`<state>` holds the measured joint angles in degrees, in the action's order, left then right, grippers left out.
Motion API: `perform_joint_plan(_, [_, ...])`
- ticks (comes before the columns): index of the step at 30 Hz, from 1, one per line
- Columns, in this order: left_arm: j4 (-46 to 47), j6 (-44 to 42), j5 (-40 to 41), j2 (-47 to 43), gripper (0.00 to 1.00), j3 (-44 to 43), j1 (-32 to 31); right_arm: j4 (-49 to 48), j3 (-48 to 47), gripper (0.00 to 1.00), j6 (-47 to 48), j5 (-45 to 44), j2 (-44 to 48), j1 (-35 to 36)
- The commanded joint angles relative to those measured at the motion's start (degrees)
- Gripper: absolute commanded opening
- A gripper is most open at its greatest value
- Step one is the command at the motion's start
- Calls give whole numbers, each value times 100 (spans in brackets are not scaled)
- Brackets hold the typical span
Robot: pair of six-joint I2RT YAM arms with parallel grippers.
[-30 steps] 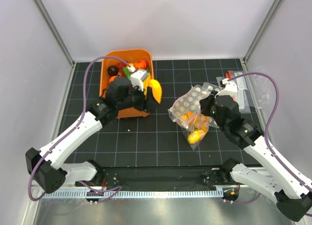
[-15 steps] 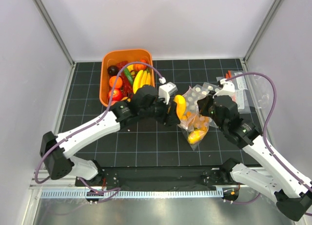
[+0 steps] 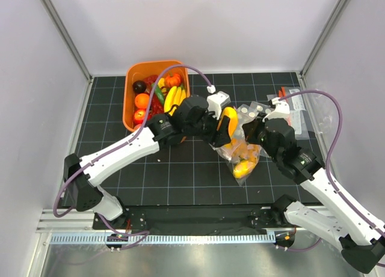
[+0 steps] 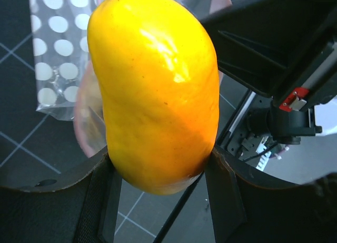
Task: Place the food in the zip-top bag and seal the zipper
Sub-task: Place the fake fruit in the zipper food storage bag.
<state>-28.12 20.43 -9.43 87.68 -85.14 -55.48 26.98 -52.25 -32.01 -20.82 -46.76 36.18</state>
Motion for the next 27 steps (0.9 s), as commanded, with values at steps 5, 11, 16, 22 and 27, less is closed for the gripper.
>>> perform_joint_plan(5, [-458, -118, 566, 82, 22, -661, -112, -299, -13, 1, -24, -45, 211, -6])
perform_joint_plan(11, [-379, -74, 302, 425, 22, -749, -165, -307, 22, 1, -86, -107, 290, -6])
perform_joint_plan(16, [-361, 5, 336, 697, 24, -723, -173, -334, 83, 1, -139, -247, 378, -6])
perform_joint_plan(22, [-370, 32, 521, 716, 68, -767, -182, -308, 101, 1, -156, -344, 431, -6])
perform_joint_plan(27, [-379, 14, 557, 592, 89, -811, -182, -299, 101, 1, -165, -370, 396, -6])
